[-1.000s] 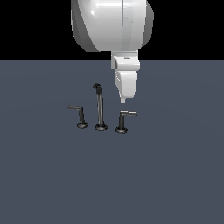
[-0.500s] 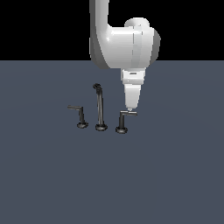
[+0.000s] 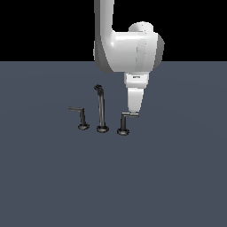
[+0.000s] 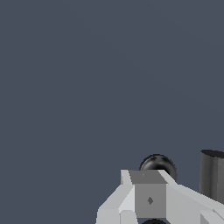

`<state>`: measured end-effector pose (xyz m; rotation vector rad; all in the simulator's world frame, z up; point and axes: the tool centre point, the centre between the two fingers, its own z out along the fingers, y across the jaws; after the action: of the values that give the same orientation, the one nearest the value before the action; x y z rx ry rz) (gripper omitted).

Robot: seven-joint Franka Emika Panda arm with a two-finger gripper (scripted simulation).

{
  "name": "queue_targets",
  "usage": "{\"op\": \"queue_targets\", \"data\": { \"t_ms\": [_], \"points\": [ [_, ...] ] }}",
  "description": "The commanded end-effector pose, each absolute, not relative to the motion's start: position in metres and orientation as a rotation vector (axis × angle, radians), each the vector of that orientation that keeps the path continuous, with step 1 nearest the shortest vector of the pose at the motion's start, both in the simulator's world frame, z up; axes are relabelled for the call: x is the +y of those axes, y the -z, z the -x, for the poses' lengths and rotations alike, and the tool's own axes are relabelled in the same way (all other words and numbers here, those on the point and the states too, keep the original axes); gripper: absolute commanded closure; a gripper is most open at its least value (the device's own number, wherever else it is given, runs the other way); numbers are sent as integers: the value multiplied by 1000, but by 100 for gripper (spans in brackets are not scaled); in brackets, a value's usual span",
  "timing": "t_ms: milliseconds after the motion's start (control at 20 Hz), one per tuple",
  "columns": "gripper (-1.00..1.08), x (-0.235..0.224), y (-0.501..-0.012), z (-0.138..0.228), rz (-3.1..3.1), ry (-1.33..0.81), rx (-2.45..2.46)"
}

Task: Turn on the faucet by rotating a designated handle.

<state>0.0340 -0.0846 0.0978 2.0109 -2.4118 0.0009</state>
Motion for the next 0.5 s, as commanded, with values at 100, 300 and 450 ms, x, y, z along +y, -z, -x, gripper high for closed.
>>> {"op": "queue_targets", "data": {
  "t_ms": [100,300,450],
  "points": [
    [108,-88,-98,-23,-2010,-1,-2412],
    [108,-92,-98,-10,-2010,-1,-2413],
    [108,-94,-98,0,-2010,0,-2414]
  ]
}}
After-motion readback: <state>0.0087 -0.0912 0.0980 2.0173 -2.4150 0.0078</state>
